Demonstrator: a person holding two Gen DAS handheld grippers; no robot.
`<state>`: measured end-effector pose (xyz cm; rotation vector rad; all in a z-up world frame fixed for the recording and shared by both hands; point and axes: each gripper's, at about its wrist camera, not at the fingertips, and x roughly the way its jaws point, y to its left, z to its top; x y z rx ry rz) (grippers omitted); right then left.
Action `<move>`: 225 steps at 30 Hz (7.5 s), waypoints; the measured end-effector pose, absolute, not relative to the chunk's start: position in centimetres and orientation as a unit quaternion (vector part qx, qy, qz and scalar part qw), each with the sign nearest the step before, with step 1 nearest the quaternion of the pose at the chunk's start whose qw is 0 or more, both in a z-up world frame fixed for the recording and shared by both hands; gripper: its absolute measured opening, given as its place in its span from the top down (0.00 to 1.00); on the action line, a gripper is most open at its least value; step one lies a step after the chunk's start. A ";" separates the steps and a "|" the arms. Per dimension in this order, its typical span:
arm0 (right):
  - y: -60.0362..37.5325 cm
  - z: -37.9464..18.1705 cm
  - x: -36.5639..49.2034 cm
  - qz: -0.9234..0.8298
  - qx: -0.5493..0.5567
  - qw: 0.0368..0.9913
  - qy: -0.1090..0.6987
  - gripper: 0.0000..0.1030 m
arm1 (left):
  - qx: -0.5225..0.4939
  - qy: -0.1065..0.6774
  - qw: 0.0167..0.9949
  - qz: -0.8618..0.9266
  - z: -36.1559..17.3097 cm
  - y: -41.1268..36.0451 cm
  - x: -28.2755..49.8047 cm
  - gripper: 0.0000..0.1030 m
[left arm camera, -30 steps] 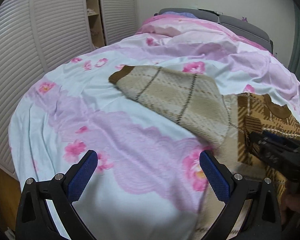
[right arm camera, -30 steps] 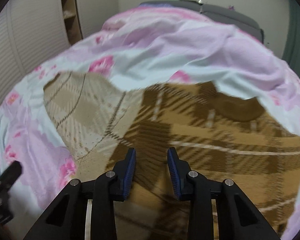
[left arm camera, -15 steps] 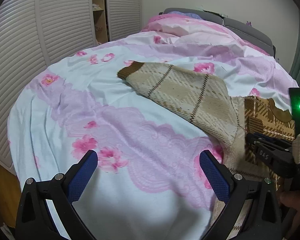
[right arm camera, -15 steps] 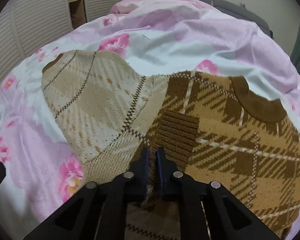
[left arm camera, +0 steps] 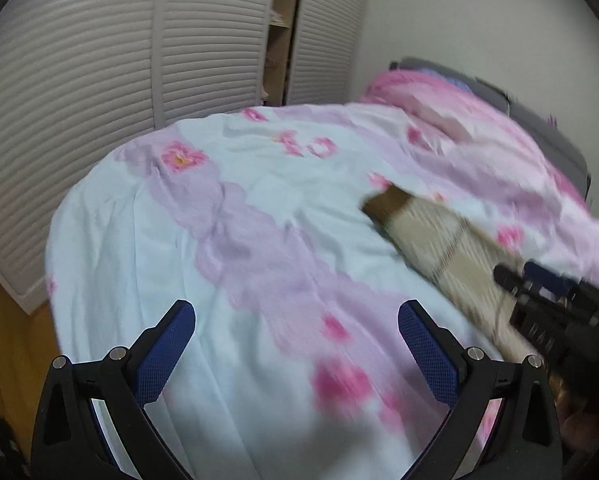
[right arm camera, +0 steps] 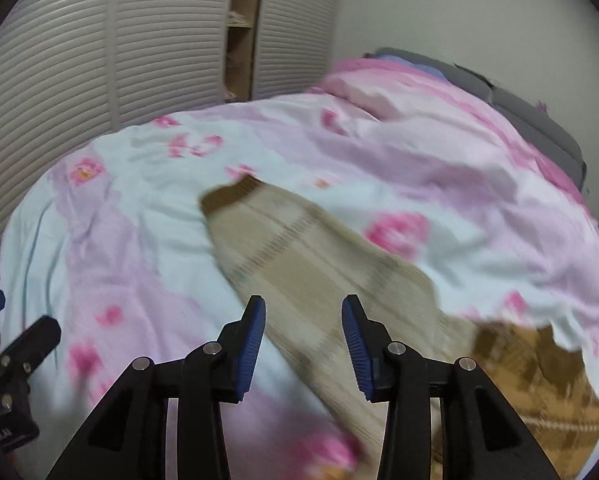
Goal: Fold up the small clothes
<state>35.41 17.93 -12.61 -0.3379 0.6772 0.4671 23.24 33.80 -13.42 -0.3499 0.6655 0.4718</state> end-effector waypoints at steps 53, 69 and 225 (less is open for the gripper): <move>-20.7 -10.6 27.0 -0.043 0.148 0.939 0.308 0.60 | -0.107 0.314 0.926 -0.181 -7.5 2.0 34.7 0.86; -33.3 -17.3 23.3 -0.105 0.222 0.904 0.351 0.60 | 0.013 0.390 0.888 -0.244 -17.2 -17.7 33.0 0.86; -27.4 -10.4 10.3 -0.067 0.041 0.946 0.316 0.46 | 0.036 0.370 0.925 -0.083 -11.3 2.4 18.3 0.60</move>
